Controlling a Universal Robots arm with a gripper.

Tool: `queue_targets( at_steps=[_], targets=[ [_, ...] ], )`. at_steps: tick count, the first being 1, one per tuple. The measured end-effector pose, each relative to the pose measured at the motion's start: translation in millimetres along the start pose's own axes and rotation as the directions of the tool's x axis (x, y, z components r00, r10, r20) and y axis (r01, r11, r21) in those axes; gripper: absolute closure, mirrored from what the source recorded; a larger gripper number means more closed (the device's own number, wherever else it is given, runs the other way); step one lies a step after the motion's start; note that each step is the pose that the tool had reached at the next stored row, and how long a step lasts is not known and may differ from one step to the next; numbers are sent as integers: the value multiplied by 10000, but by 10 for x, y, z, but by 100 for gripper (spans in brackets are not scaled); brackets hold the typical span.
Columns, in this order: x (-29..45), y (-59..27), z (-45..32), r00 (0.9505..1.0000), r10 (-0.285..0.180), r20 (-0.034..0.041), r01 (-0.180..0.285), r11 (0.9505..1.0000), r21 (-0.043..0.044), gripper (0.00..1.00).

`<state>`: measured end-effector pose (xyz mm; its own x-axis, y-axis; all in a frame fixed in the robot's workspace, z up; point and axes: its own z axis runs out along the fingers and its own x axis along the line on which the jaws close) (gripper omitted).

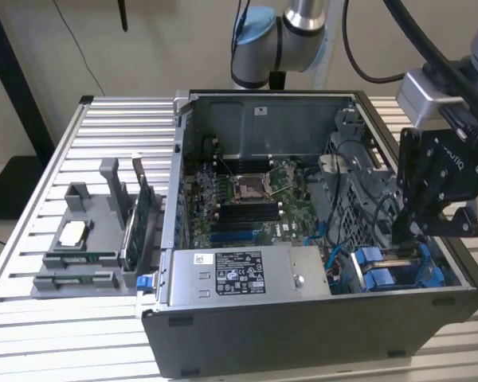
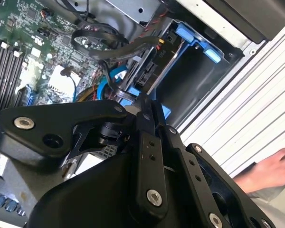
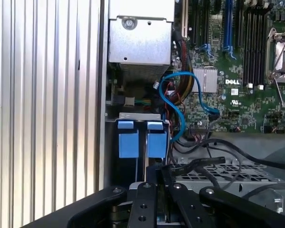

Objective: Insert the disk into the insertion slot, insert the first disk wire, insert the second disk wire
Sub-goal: 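Insert the second disk wire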

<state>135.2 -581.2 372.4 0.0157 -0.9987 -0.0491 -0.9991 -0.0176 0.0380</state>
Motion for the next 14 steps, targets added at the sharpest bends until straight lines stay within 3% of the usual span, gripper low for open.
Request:
queue_targets(
  at_steps=[5, 14],
  targets=[
    [81, -36, 41, 10000, -2, 31, 2, 10000, 0, 84],
    [89, -37, 51, 10000, -1, 32, 1, 10000, 0, 84]
  ],
)
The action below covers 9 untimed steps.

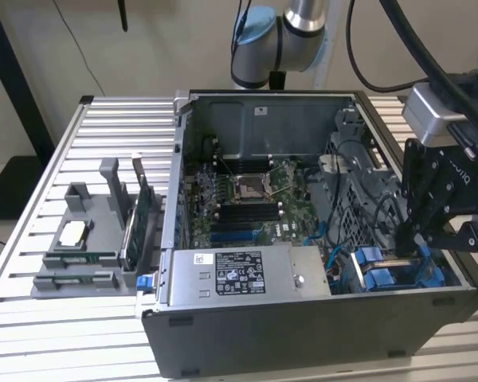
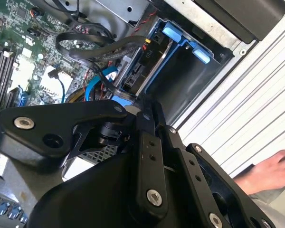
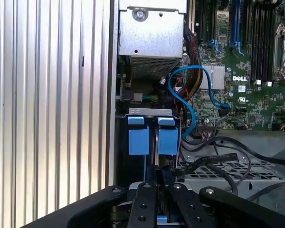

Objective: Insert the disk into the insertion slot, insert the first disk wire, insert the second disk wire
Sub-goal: 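Insert the second disk wire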

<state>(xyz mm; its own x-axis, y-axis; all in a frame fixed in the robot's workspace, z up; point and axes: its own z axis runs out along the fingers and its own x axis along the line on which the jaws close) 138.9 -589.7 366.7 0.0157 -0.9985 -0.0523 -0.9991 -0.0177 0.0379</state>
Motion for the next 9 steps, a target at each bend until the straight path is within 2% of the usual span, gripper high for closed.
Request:
queue_targets(
  at_steps=[7, 8, 9],
  targets=[
    [1, 0, 11, 10000, 0, 5, 0, 10000, 0, 84],
    [2, -1, 21, 10000, 0, 13, 0, 10000, 0, 84],
    [3, -1, 29, 10000, -2, 57, 2, 10000, 1, 84]
  ],
)
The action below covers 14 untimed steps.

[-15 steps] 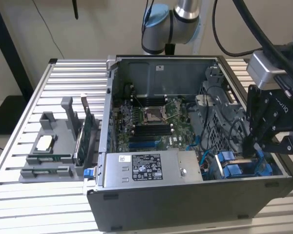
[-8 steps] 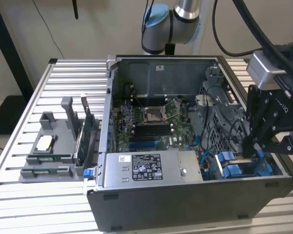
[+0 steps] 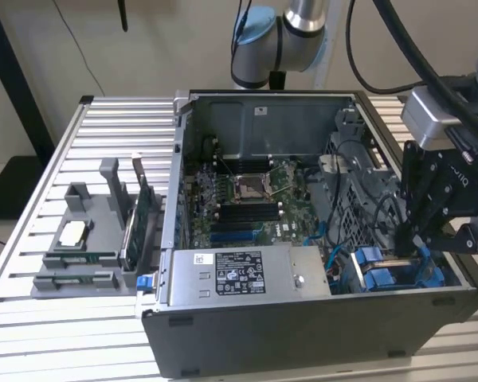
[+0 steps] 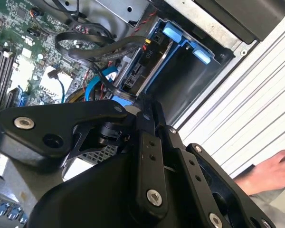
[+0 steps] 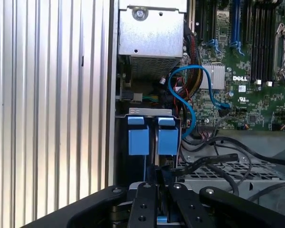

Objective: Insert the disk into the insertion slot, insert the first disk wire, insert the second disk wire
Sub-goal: 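Insert the second disk wire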

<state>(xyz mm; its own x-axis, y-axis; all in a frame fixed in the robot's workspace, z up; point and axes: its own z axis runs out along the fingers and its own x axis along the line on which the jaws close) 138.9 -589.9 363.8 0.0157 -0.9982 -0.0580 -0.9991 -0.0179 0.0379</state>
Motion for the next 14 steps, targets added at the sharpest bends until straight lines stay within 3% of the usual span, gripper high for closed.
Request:
queue_targets(
  at_steps=[2, 6, 8, 10, 14],
  targets=[
    [0, -1, 13, 9998, -7, 181, 7, 10000, 3, 84],
    [1, -2, 20, 9962, -34, 871, 32, 10000, 15, 84],
    [6, -12, 26, 9939, -45, 1102, 43, 10000, 20, 84],
    [17, -22, 37, 9921, -50, 1250, 47, 10000, 23, 84],
    [49, -40, 93, 9911, -52, 1329, 49, 10000, 24, 84]
  ],
)
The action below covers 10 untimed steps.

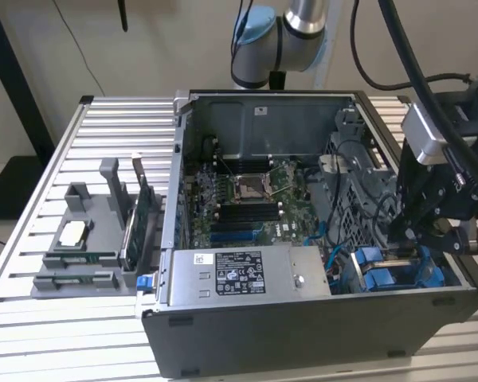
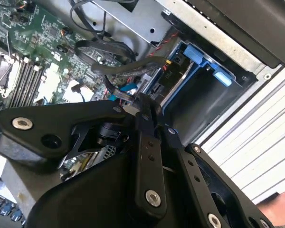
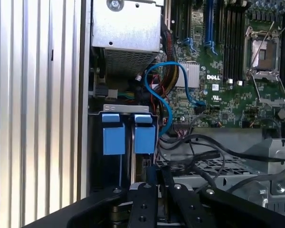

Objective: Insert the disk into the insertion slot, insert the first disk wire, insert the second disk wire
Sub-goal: 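Insert the second disk wire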

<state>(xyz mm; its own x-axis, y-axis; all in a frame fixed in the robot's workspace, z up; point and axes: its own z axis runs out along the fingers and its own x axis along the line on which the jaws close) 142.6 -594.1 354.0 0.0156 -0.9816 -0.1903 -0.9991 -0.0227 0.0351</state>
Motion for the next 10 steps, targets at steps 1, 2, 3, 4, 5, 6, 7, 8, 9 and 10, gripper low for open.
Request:
queue_targets(
  at_steps=[1, 2, 3, 4, 5, 6, 7, 8, 9, 10],
  targets=[
    [6, -5, 14, 10000, -2, 8, 2, 10000, 0, 84],
    [10, -11, 25, 10000, -6, 14, 6, 10000, -1, 84],
    [12, -19, 32, 10000, -13, 29, 13, 10000, -2, 84],
    [14, -28, 36, 10000, -22, 43, 22, 10000, -3, 84],
    [14, -37, 39, 10000, -31, 49, 31, 10000, -5, 84],
    [14, -43, 41, 10000, -41, 50, 41, 10000, -6, 84],
    [15, -47, 43, 10000, -52, 50, 52, 10000, -8, 84],
    [16, -50, 45, 10000, -61, 51, 61, 10000, -10, 84],
    [18, -55, 47, 10000, -70, 49, 70, 10000, -12, 84],
    [20, -59, 48, 10000, -77, 48, 77, 10000, -14, 84]
  ],
)
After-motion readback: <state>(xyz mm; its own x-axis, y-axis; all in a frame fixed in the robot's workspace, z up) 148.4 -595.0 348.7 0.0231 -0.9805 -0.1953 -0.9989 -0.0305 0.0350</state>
